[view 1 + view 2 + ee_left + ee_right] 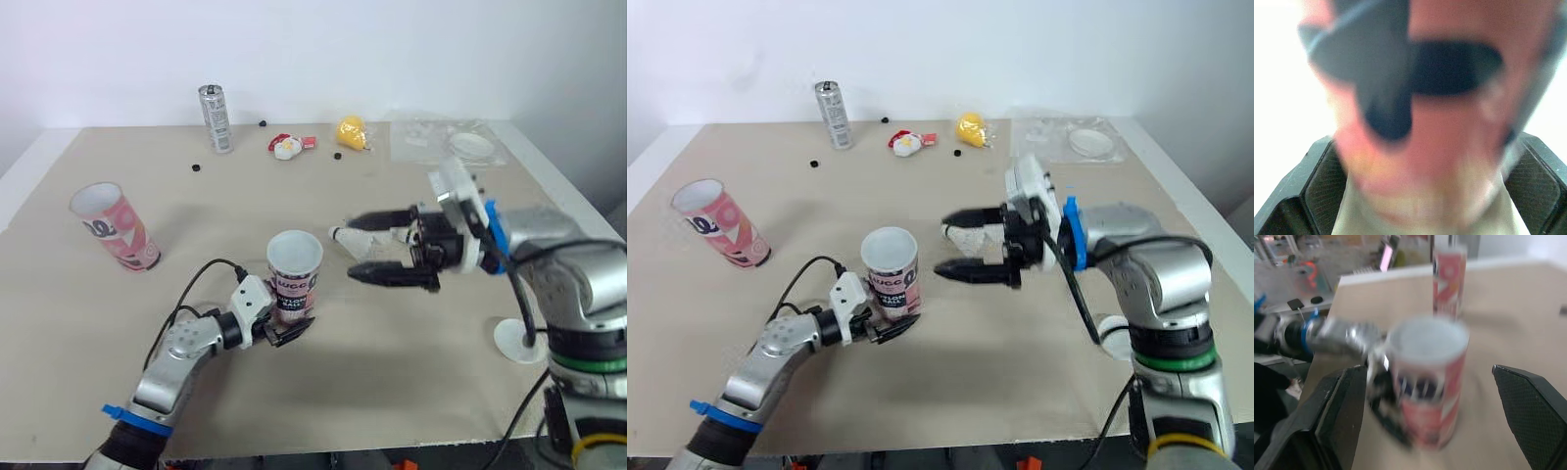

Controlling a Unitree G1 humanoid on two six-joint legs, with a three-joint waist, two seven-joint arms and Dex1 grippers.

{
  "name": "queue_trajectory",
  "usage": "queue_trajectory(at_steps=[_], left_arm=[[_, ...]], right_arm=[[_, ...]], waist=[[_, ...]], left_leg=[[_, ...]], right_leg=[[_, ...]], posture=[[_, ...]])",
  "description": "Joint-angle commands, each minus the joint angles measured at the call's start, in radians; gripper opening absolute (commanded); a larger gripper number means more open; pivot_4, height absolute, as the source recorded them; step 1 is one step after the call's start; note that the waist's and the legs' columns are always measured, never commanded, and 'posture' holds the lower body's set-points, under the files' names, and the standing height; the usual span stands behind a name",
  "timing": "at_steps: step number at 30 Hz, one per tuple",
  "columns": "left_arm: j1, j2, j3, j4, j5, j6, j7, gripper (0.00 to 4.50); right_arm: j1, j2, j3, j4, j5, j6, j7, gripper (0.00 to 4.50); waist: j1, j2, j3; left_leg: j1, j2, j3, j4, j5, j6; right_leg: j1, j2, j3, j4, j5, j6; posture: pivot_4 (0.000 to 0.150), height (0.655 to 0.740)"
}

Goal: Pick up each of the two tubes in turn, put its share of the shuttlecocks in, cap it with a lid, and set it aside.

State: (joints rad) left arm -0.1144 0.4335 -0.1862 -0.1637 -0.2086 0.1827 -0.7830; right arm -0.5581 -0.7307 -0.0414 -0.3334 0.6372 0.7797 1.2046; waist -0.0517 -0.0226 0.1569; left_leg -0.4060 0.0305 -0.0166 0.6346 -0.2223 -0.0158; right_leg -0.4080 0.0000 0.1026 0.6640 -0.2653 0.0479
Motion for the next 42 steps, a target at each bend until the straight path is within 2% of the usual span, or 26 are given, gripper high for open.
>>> queue_trajectory(at_steps=[1,6,10,13,28,41,42], left_arm=[[0.055,0.12,0.084,-0.054,-0.04,0.026,-0.075,4.5],[0.065,0.25,0.177,-0.128,-0.14,0.064,-0.169,4.5],[0.044,0.334,0.2,-0.247,-0.246,0.18,-0.239,4.5],[0.022,0.365,0.191,-0.302,-0.299,0.26,-0.257,4.5],[-0.028,0.303,0.096,-0.265,-0.244,0.264,-0.221,4.5],[-0.027,0.284,0.089,-0.242,-0.219,0.242,-0.227,4.5],[-0.024,0.287,0.1,-0.243,-0.223,0.24,-0.226,4.5]], right_arm=[[0.12,0.006,0.048,-0.03,-0.094,-0.155,-0.029,4.4],[0.242,0.124,0.16,0.046,-0.24,-0.385,-0.11,4.4],[0.241,0.222,0.226,0.205,-0.355,-0.58,-0.159,4.4],[0.216,0.267,0.241,0.264,-0.363,-0.612,-0.165,4.4],[0.148,0.34,0.292,0.319,-0.385,-0.628,-0.158,4.4],[0.121,0.376,0.336,0.397,-0.421,-0.66,-0.15,4.4],[0.118,0.382,0.333,0.402,-0.421,-0.662,-0.155,4.18]], waist=[[0.001,-0.001,0.001],[0.0,-0.003,0.006],[0.002,-0.004,0.016],[0.004,-0.004,0.019],[0.004,-0.005,0.021],[0.004,-0.005,0.021],[0.004,-0.005,0.021]], left_leg=[[0.0,0.0,-0.001,0.0,0.0,0.0],[0.0,0.001,-0.001,0.0,0.0,0.0],[0.0,0.0,0.0,0.001,0.001,-0.003],[-0.001,-0.001,0.0,0.001,0.001,-0.004],[-0.002,-0.001,-0.002,0.001,0.0,-0.006],[-0.001,-0.001,-0.003,0.002,0.0,-0.006],[-0.001,-0.001,-0.003,0.002,0.0,-0.006]], right_leg=[[0.0,0.001,-0.001,0.0,0.0,-0.001],[0.0,0.001,-0.002,0.0,0.0,-0.002],[-0.001,-0.002,-0.002,0.0,0.001,-0.001],[-0.001,-0.004,-0.002,0.0,0.0,0.001],[0.0,-0.003,-0.004,0.001,0.0,-0.003],[0.0,-0.002,-0.004,0.001,0.002,-0.006],[0.0,-0.002,-0.004,0.001,0.002,-0.006]], posture=[[0.15,0.74],[0.15,0.74],[0.15,0.74],[0.15,0.74],[0.15,0.74],[0.15,0.74],[0.15,0.74]])
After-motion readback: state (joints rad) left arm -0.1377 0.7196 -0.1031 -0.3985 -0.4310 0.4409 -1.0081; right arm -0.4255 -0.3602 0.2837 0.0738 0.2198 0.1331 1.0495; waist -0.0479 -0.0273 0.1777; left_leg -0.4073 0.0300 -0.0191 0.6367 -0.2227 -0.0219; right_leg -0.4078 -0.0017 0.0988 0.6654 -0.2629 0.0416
